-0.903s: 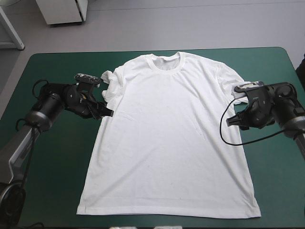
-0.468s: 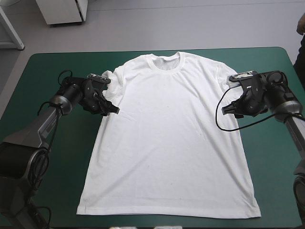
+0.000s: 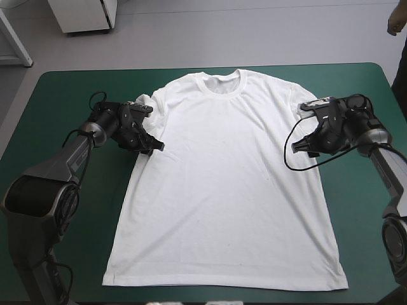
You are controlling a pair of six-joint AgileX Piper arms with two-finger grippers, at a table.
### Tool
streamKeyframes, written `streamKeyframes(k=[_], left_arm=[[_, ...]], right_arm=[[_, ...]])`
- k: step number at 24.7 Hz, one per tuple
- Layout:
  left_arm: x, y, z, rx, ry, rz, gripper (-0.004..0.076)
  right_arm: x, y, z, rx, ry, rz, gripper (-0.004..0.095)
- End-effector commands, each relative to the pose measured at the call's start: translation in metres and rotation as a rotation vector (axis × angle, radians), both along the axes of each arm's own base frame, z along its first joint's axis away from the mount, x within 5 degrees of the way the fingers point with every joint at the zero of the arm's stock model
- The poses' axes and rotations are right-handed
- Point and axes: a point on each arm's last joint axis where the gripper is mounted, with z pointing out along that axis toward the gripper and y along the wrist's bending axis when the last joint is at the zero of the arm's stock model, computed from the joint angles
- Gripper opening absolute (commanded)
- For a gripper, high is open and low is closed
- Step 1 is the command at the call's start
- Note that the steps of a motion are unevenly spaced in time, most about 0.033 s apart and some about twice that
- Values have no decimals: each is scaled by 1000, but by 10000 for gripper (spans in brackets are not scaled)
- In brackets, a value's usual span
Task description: Fold the cloth
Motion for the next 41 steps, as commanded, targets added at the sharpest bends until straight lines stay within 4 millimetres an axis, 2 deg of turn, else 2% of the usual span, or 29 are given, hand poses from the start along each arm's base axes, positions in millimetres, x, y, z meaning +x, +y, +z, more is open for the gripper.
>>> streamKeyframes(k=[1,3,6,8,14,21,23,26,28,29,32,36,41], left_arm=[[2,-1,12,-25,-36,6,364],[2,-1,11,-28,-32,7,327],[2,-1,10,-28,-33,7,158],[3,-2,10,-29,-37,6,-5],[2,-1,10,-27,-29,3,-9],[1,-3,11,-42,-27,4,-9],[1,-3,11,-42,-27,4,-9],[1,-3,11,-42,-29,4,-9],[1,-3,11,-42,-29,4,-9],[1,-3,11,-42,-29,4,-9],[1,-3,11,-41,-29,1,-9],[-1,-3,22,-40,-57,-9,-9],[-9,2,58,-10,-114,-26,-9]], right_arm=[[7,-9,10,16,-61,-23,513],[13,-14,6,23,-47,-43,513],[23,-19,3,52,-47,-69,513],[35,-18,1,64,-48,-71,514],[55,-14,-11,89,-25,-66,513],[63,-9,-46,136,103,-81,496],[63,-7,-54,154,140,-84,389],[64,-4,-61,182,163,-68,93],[65,-2,-62,197,167,-49,-16],[65,-1,-63,206,169,-50,-14],[65,1,-63,230,172,-38,-17],[63,2,-57,233,179,-32,-17],[61,2,-20,239,88,-17,-17]])
